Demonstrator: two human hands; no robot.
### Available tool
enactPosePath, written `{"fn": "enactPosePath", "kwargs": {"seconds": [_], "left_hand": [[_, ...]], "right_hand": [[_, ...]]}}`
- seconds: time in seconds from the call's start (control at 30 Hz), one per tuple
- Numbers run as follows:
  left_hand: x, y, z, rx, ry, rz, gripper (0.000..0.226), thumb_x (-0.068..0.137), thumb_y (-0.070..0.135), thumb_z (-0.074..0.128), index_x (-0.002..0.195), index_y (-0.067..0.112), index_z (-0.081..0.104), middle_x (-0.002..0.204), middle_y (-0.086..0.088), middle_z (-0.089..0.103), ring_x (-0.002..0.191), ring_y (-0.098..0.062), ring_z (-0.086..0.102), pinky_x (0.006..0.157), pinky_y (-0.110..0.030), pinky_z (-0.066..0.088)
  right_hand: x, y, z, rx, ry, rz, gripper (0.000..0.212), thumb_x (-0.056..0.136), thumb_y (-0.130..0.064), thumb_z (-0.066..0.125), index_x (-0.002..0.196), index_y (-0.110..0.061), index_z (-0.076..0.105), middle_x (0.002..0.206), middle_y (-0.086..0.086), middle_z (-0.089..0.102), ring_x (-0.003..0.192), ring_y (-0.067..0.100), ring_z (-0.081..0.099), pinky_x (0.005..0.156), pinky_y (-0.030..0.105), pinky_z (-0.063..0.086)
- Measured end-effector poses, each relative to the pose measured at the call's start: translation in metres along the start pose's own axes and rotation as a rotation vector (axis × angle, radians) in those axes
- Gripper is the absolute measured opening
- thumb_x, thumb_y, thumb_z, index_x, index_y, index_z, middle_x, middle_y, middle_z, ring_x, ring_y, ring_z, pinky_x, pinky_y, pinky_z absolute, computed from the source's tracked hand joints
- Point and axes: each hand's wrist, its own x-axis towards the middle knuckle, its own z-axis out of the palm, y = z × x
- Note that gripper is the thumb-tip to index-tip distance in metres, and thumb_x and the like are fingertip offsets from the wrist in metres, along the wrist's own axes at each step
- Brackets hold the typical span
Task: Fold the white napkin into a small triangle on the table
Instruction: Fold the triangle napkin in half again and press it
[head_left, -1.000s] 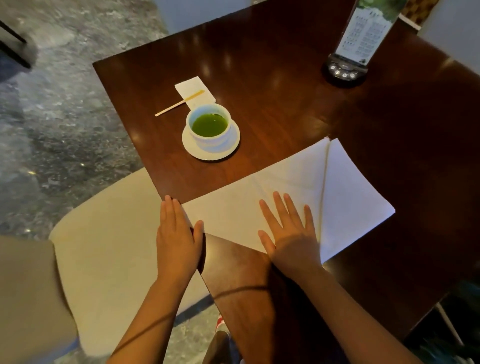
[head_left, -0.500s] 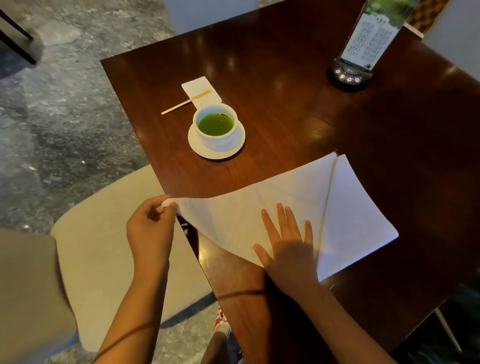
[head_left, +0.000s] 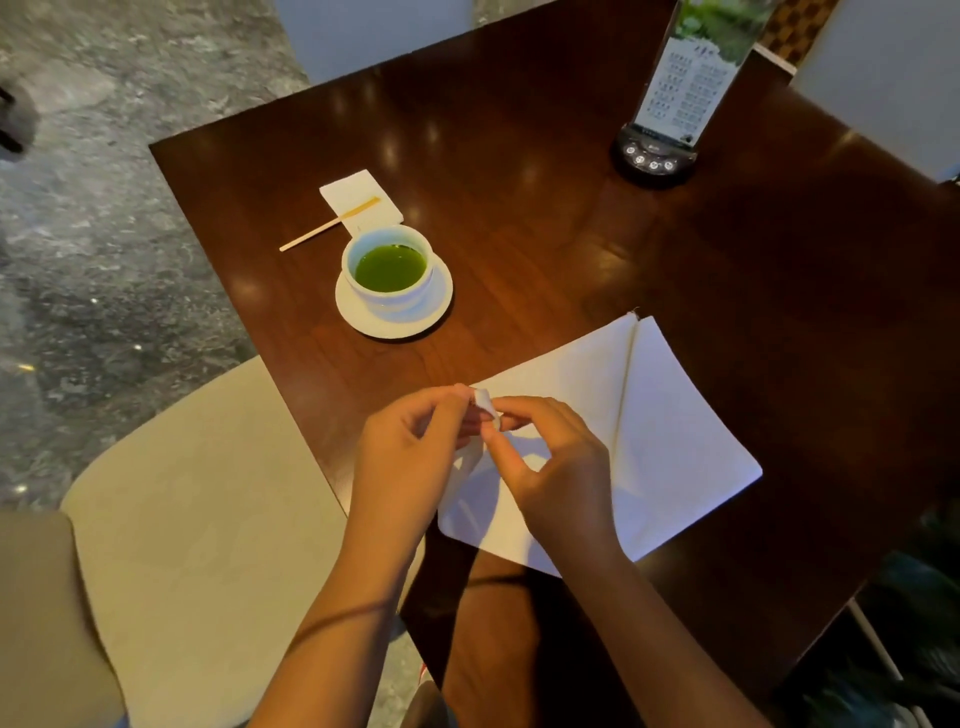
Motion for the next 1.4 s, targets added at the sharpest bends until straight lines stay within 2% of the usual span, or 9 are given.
{"fn": "enactPosePath", "kwargs": {"seconds": [0.23, 0.3, 0.43, 0.57, 0.73, 0.87, 0.97, 1.23, 1.4], "left_hand": [[0.012, 0.002, 0.025, -0.111, -0.192, -0.034, 0.028, 0.096, 0.022, 0.046, 0.084, 0.020, 0.071, 0.081, 0.002, 0.075, 0.081, -0.014, 0.070, 0.076, -0.022, 0.055], [0.018, -0.005, 0.033, -0.013, -0.232, 0.088, 0.022, 0.094, 0.023, 0.052, 0.088, 0.023, 0.072, 0.085, 0.005, 0.075, 0.087, -0.010, 0.069, 0.082, -0.025, 0.052], [0.033, -0.026, 0.048, 0.409, -0.287, 0.498, 0.036, 0.088, 0.037, 0.046, 0.105, 0.016, 0.070, 0.104, 0.009, 0.068, 0.100, 0.004, 0.057, 0.089, -0.003, 0.034], [0.053, -0.045, 0.064, 0.813, -0.350, 0.751, 0.045, 0.091, 0.035, 0.038, 0.121, 0.011, 0.062, 0.124, -0.008, 0.063, 0.119, -0.025, 0.055, 0.102, -0.038, 0.029], [0.068, -0.073, 0.081, 1.088, -0.454, 0.782, 0.056, 0.098, 0.045, 0.017, 0.140, 0.017, 0.041, 0.148, -0.008, 0.039, 0.140, -0.023, 0.022, 0.106, -0.054, -0.004], [0.071, -0.088, 0.084, 1.123, -0.460, 0.735, 0.062, 0.097, 0.053, 0.012, 0.146, 0.018, 0.029, 0.153, -0.006, 0.029, 0.142, -0.019, 0.012, 0.114, -0.041, -0.008], [0.072, -0.095, 0.086, 1.174, -0.444, 0.726, 0.063, 0.096, 0.053, 0.013, 0.146, 0.017, 0.026, 0.154, -0.006, 0.028, 0.143, -0.020, 0.013, 0.113, -0.041, -0.007], [0.067, -0.105, 0.083, 1.262, -0.428, 0.721, 0.066, 0.095, 0.056, 0.011, 0.147, 0.017, 0.022, 0.154, -0.008, 0.024, 0.143, -0.024, 0.012, 0.114, -0.044, -0.002], [0.032, -0.110, 0.080, 1.180, -0.693, 0.912, 0.058, 0.095, 0.048, 0.029, 0.148, 0.024, 0.023, 0.155, -0.003, 0.024, 0.144, -0.021, 0.013, 0.112, -0.051, 0.009]], "right_hand": [[0.024, 0.018, -0.026, 0.090, 0.023, 0.185, 0.004, 0.080, -0.023, 0.068, 0.084, -0.022, 0.065, 0.078, -0.020, 0.063, 0.075, -0.010, 0.058, 0.065, -0.002, 0.040], [0.041, 0.031, -0.038, 0.123, -0.007, 0.277, 0.010, 0.082, -0.019, 0.069, 0.079, -0.025, 0.062, 0.073, -0.025, 0.060, 0.074, -0.012, 0.058, 0.063, 0.001, 0.041], [0.079, 0.075, -0.054, -0.006, -0.124, 0.358, 0.005, 0.085, -0.019, 0.065, 0.081, -0.020, 0.065, 0.072, -0.018, 0.062, 0.071, -0.006, 0.059, 0.069, 0.016, 0.049], [0.102, 0.115, -0.051, -0.268, -0.185, 0.415, 0.012, 0.087, -0.030, 0.064, 0.091, -0.019, 0.068, 0.097, -0.003, 0.066, 0.093, 0.013, 0.058, 0.093, 0.040, 0.044], [0.111, 0.139, -0.047, -0.560, -0.087, 0.447, 0.023, 0.087, -0.038, 0.061, 0.100, -0.021, 0.069, 0.121, 0.002, 0.056, 0.111, 0.017, 0.041, 0.099, 0.036, 0.023], [0.106, 0.144, -0.040, -0.651, -0.053, 0.216, 0.039, 0.086, -0.035, 0.061, 0.121, -0.020, 0.057, 0.130, 0.010, 0.050, 0.119, 0.025, 0.041, 0.100, 0.044, 0.028], [0.092, 0.152, -0.027, -0.810, -0.286, -0.062, 0.054, 0.091, -0.043, 0.046, 0.140, -0.024, 0.035, 0.149, 0.012, 0.033, 0.137, 0.030, 0.027, 0.105, 0.053, 0.026], [0.090, 0.167, -0.021, -0.839, -0.451, -0.036, 0.060, 0.095, -0.050, 0.025, 0.148, -0.022, 0.017, 0.156, 0.008, 0.017, 0.143, 0.025, 0.010, 0.111, 0.045, 0.013], [0.088, 0.165, -0.022, -0.853, -0.456, -0.030, 0.059, 0.096, -0.050, 0.022, 0.148, -0.023, 0.014, 0.157, 0.008, 0.013, 0.144, 0.023, 0.005, 0.113, 0.044, 0.010]]}}
